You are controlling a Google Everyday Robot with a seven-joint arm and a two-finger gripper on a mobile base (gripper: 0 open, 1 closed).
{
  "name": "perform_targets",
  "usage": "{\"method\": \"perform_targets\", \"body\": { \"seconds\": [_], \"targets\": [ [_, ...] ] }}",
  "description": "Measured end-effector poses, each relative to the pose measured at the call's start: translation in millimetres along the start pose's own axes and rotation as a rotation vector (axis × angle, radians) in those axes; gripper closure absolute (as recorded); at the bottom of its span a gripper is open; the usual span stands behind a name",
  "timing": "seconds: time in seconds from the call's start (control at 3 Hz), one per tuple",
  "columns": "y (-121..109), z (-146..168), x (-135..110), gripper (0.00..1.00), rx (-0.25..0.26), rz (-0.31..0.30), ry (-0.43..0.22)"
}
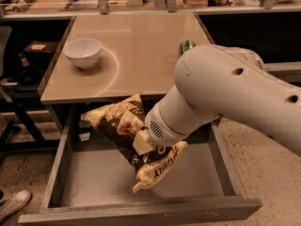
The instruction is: Pick brown chip bag from top drawer and place on counter
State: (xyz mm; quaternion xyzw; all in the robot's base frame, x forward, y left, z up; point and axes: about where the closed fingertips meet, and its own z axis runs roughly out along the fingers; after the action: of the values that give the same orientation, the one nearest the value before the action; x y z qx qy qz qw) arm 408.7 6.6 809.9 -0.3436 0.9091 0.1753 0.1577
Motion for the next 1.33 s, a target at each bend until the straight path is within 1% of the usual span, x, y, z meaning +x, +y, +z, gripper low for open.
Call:
{"method": "perform_targets", "body": {
  "seconds": [0.33, 0.67, 1.0, 1.33],
  "targets": [
    [-3, 0, -1, 1.00, -0.001, 0.017, 0.002],
    [-16, -20, -23, 1.00, 0.018, 0.016, -0.024],
    [-35, -55, -93, 1.00, 0.045, -0.018, -0.059],
    [-35, -55, -93, 1.00, 0.045, -0.018, -0.059]
  ]
}}
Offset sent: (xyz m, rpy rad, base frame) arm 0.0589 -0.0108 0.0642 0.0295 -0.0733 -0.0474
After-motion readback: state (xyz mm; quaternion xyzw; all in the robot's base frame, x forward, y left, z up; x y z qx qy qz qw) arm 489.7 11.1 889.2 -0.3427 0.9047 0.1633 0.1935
